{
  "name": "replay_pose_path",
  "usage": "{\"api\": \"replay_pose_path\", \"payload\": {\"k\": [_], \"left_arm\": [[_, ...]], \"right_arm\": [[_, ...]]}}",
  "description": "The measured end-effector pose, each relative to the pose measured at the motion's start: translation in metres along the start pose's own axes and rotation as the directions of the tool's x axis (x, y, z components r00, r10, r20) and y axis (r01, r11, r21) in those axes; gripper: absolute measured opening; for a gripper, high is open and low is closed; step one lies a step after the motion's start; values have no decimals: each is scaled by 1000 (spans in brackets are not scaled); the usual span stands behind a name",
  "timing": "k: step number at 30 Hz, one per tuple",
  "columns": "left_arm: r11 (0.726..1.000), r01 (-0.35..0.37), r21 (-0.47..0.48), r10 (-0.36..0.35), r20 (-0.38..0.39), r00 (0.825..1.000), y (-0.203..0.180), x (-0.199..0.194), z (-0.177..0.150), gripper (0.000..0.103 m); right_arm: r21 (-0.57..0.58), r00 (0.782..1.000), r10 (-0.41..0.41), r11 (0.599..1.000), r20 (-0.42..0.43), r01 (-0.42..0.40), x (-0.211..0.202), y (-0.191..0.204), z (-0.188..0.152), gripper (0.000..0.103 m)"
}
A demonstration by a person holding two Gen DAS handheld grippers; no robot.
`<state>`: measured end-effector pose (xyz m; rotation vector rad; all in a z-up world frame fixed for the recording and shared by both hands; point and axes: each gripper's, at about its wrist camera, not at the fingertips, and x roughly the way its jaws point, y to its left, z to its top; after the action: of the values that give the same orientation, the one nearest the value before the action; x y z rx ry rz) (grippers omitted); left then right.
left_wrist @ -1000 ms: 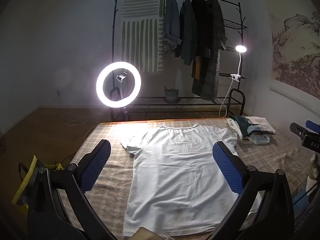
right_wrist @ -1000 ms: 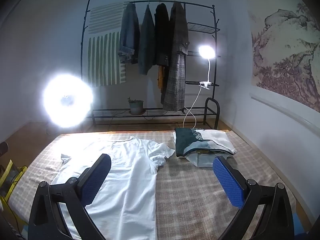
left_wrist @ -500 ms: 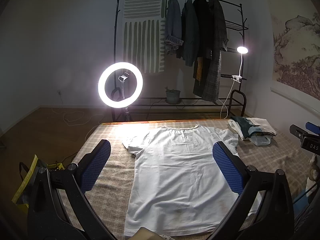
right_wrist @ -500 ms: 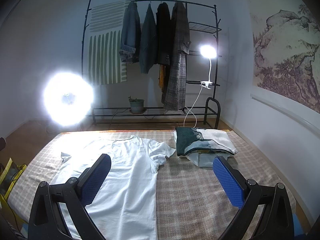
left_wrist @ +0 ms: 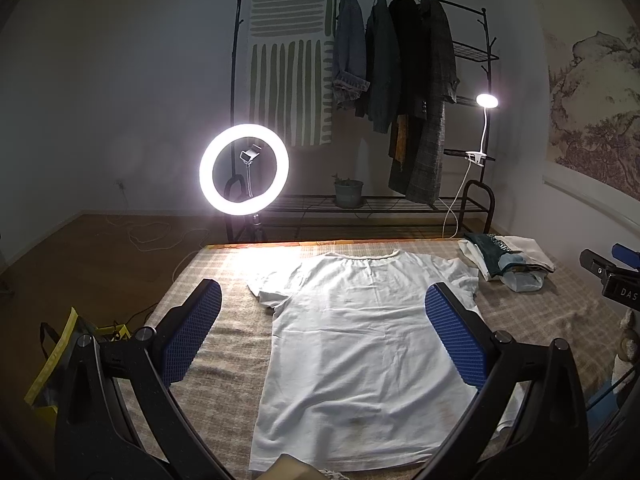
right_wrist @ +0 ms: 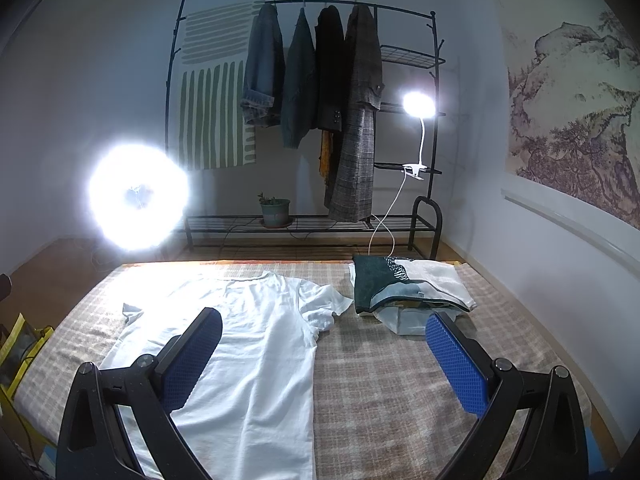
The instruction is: Fold small clothes
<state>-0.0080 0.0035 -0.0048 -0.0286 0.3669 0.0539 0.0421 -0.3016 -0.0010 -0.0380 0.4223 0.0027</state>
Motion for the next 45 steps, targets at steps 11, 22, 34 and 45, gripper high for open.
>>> {"api": "replay_pose_path", "payload": {"k": [11,22,34,45], "left_arm": [[1000,2,0,-2,-1,1000,1,0,1,103],[1000,-4,-4,4,-5,1000,4,-1,-1,103],[1000,-4,-7,4,-4,1000,6,-1,-2,103],[1000,-8,-9,8,-14,1000,11,-1,-4,103]], "right_arm": [[-2,1000,2,1000,0,-2,0,1,0,103],[-4,1000,2,1000,-1,-2,0,3,-1,103],[-12,1000,3,1000,-1,-3,1,6,-1,103],[-15,1000,10,1000,-8,-10,4,12,-3,103]]}}
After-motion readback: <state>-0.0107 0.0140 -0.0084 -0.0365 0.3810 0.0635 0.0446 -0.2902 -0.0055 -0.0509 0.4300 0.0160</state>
